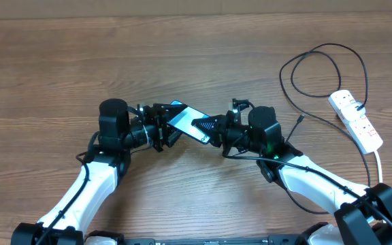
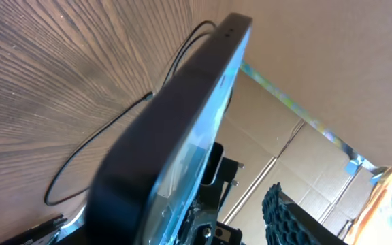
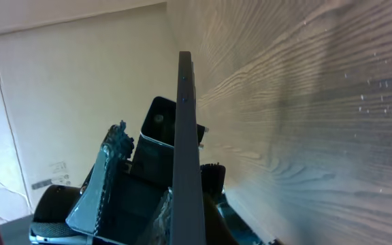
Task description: Plug charger to phone and switch on socket
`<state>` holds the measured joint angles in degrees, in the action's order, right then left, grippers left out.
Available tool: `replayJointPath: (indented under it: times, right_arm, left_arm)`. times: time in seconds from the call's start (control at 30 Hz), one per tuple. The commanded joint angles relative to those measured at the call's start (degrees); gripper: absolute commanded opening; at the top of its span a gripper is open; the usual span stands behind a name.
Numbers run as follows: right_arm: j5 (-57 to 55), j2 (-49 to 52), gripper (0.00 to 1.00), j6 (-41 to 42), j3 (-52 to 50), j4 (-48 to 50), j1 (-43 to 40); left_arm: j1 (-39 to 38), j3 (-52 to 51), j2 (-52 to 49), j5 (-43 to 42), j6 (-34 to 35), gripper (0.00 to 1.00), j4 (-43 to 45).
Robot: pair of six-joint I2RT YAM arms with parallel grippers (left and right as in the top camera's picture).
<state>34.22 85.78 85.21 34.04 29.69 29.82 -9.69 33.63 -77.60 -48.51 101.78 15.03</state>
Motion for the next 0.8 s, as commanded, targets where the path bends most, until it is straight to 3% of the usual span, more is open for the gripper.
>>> replayJointPath:
  times: [0.0, 0.2, 0.43, 0.77]
  right_arm:
    - [-0.3, -0.8, 0.04, -2.7, 0.9, 1.6, 0.2]
    - [0.6, -0.8, 0.04, 4.2, 0.9, 1.8, 0.2]
    - [1.9, -0.8, 0.04, 11.5, 0.9, 1.5, 0.2]
    - [1.9, -0.8, 0.04, 18.5, 0.9, -0.5, 0.2]
  left_arm:
    - [-1.4, 0.1, -0.5, 2.9, -1.7, 0.52, 0.2]
    - [-3.2, 0.1, -0.5, 5.4, -2.4, 0.52, 0.3]
    - [-3.2, 0.1, -0.5, 5.4, -2.4, 0.34, 0.7]
    - [-3.2, 0.1, -0.5, 5.5, -2.3, 0.28, 0.7]
